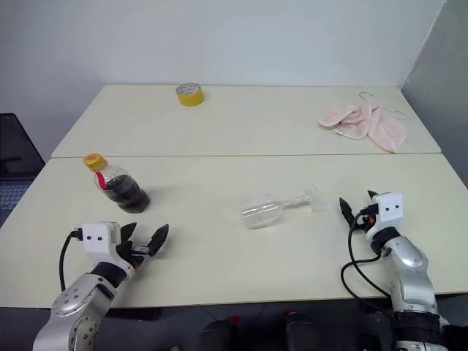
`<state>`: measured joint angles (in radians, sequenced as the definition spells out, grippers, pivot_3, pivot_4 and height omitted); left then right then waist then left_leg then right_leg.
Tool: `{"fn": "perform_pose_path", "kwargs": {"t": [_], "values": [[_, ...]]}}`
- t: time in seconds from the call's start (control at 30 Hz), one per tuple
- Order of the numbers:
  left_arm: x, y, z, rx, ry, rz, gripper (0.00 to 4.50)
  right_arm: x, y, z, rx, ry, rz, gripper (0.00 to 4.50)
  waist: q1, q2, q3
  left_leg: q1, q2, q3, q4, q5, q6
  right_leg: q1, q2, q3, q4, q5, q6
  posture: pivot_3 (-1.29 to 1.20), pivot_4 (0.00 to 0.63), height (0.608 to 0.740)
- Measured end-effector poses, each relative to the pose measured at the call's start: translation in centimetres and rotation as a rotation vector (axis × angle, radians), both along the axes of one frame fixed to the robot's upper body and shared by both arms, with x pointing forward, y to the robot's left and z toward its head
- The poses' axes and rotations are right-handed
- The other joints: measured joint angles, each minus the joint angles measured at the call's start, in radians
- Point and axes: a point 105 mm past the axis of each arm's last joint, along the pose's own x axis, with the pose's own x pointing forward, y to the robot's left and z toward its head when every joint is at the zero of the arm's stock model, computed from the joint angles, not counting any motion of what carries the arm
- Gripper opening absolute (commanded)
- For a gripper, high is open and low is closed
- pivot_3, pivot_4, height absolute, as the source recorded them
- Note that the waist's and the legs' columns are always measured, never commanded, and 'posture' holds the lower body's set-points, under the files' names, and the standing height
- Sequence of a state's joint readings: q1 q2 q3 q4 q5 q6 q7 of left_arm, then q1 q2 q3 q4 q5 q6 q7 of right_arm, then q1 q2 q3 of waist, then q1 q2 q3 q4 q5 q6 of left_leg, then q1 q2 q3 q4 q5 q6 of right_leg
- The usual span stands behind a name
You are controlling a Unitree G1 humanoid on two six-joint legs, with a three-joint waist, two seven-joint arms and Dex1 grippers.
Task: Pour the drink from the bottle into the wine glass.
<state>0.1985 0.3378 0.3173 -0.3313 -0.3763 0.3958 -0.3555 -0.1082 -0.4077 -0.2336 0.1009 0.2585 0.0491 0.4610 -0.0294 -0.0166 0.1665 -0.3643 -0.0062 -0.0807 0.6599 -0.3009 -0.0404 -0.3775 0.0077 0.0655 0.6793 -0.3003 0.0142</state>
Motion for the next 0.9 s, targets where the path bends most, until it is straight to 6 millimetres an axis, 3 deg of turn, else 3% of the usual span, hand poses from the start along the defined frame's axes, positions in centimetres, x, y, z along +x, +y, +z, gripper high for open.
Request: {"fn": "perform_pose_path", "kwargs": {"t": [0.47, 0.9], "values": [[0.1, 0.5, -0.1, 0.056, -0.01, 0.026, 4.5, -0.1, 0.3, 0.0, -0.01, 0.001, 0.04, 4.45, 0.0, 0.0, 0.0, 0.0, 0.0, 0.0, 0.0, 0.0, 0.0, 0.0, 0.0, 0.0, 0.0, 0.0, 0.0, 0.0, 0.15, 0.74], [0.0, 0.9, 0.2, 0.059, 0.008, 0.066, 4.5, -0.1, 2.2, 1.7, -0.027, -0.031, 0.099, 4.45, 0.0, 0.0, 0.0, 0.0, 0.0, 0.0, 0.0, 0.0, 0.0, 0.0, 0.0, 0.0, 0.0, 0.0, 0.0, 0.0, 0.15, 0.74]]}}
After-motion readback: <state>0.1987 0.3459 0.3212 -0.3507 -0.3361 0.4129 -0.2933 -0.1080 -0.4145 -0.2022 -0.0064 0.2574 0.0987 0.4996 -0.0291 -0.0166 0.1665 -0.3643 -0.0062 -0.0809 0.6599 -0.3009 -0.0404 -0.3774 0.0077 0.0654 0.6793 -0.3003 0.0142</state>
